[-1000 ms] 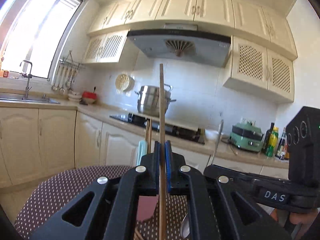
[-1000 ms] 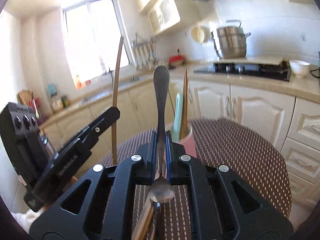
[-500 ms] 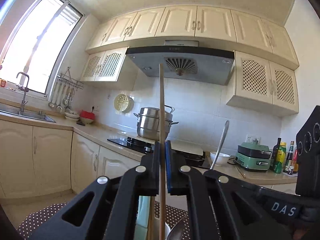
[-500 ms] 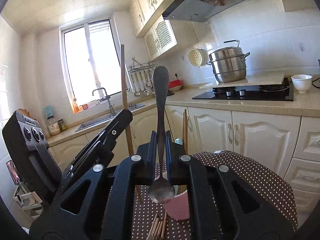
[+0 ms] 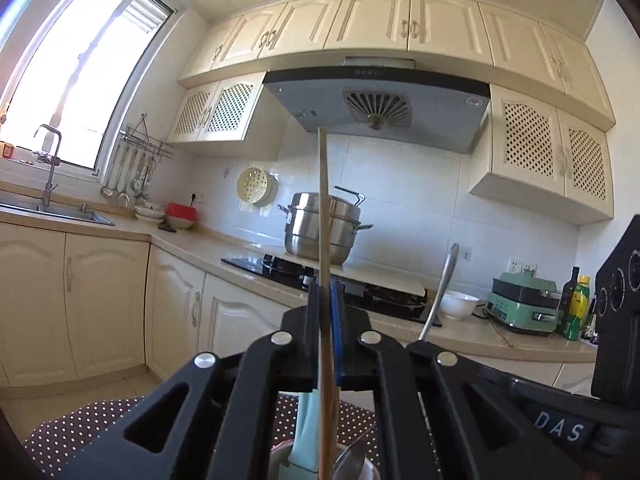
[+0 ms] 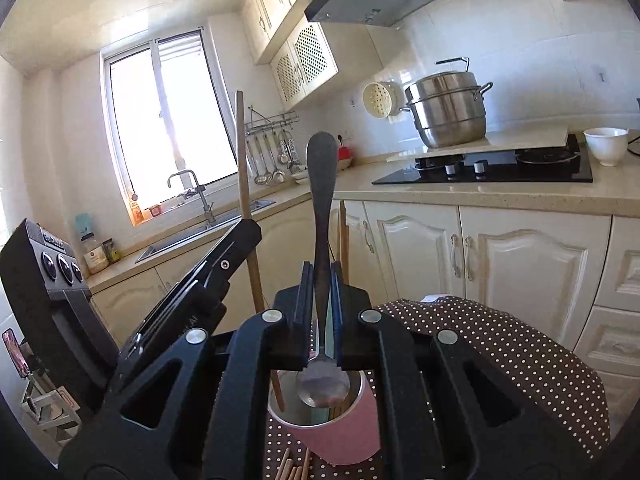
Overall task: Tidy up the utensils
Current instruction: 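Lift the spoon and chopstick and lower both into the pink cup, then open both grippers and withdraw from the pink cup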
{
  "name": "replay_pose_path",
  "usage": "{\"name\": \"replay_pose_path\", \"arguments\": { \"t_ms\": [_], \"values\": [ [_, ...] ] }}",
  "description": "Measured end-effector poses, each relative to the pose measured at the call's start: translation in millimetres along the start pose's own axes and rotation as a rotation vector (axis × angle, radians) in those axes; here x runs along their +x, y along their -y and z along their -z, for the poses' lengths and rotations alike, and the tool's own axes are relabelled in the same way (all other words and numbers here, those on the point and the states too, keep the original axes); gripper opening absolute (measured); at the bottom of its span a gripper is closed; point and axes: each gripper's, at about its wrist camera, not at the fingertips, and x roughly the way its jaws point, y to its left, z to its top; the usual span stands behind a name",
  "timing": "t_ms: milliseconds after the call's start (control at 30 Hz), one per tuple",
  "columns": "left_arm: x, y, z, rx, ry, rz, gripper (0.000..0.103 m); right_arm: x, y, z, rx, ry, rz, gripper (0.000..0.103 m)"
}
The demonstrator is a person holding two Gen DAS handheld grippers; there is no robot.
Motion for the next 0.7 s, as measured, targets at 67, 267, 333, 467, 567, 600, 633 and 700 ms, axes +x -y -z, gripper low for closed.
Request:
{"name": "replay_pose_path", "arguments": {
  "t_ms": [67, 267, 333, 467, 567, 600, 633, 700],
  "values": [
    [1.4, -1.7, 5.7, -0.001, -0.021, 0.002, 0.005, 2.5, 1.3, 3.5, 0.004, -0.008, 0.002, 0.009],
    [-2.8, -6.3, 15.7, -0.029, -0.096, 0.026, 0.006, 5.5, 2.0, 12.3, 0.000, -0.032, 0.009, 0.009],
    [-4.3, -6.8, 17.5, -0.023, -0.122, 0.027, 0.006, 5.5, 2.4, 14.7, 0.001, -0.038, 0.014, 0.009],
    [-15.3, -10.9, 16.7, -0.025, -0.133, -0.005, 0.034, 3.8, 1.8, 18.3, 0.004, -0.050, 0.018, 0.009],
    [-23.3, -14.6, 11.9, -0.021, -0.145, -0.036, 0.043, 2.1, 0.1, 19.0, 0.004, -0.056, 0.019, 0.009],
    [-24.5, -15.1, 10.4, -0.015, -0.157, -0.057, 0.046, 1.7, -1.0, 19.2, 0.000, -0.057, 0.022, 0.009],
    [-26.2, -15.7, 9.5, -0.010, -0.165, -0.073, 0.046, 1.3, -1.8, 19.3, -0.001, -0.058, 0.022, 0.009],
    [-29.7, -18.1, 7.8, -0.011, -0.182, -0.100, 0.052, 0.8, -4.2, 20.2, -0.002, -0.063, 0.023, 0.009]
  ]
}}
